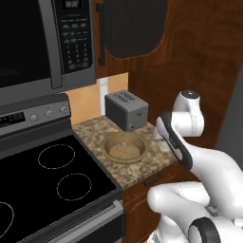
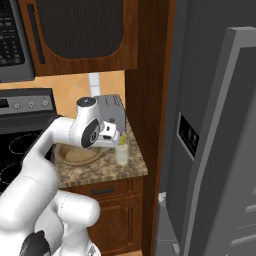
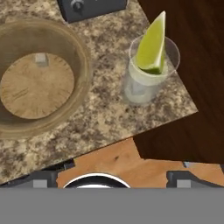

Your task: Grab a lemon wedge from the fridge and one ice cube from the ice bowl, and put them in the glass of lemonade.

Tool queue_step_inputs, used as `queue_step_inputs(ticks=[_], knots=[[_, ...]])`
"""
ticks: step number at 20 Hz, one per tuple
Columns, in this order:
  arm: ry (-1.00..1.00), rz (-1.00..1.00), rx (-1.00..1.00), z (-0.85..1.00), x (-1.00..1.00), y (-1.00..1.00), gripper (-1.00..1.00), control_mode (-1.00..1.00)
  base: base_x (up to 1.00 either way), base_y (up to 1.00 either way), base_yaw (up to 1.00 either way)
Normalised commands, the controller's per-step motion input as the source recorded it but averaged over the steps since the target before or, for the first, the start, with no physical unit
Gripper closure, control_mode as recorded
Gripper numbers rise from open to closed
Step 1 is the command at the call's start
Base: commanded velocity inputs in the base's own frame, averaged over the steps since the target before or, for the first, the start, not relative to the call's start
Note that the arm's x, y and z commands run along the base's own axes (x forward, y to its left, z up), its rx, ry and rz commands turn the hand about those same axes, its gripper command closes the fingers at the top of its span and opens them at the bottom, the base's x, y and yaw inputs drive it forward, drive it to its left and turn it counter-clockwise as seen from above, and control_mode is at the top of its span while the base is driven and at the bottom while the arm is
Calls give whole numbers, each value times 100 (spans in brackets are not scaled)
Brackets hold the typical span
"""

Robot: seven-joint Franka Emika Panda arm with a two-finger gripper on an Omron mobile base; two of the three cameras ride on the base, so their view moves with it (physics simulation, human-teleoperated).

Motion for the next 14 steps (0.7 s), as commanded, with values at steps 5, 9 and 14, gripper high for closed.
queue_step_inputs(ticks=[5, 9, 14], knots=[[-2, 19, -2, 93, -75, 52, -100, -100, 0, 0, 0], [-13, 20, 0, 51, -79, 35, -100, -100, 0, 0, 0], [-11, 20, 2, 13, -70, 19, -100, -100, 0, 0, 0]])
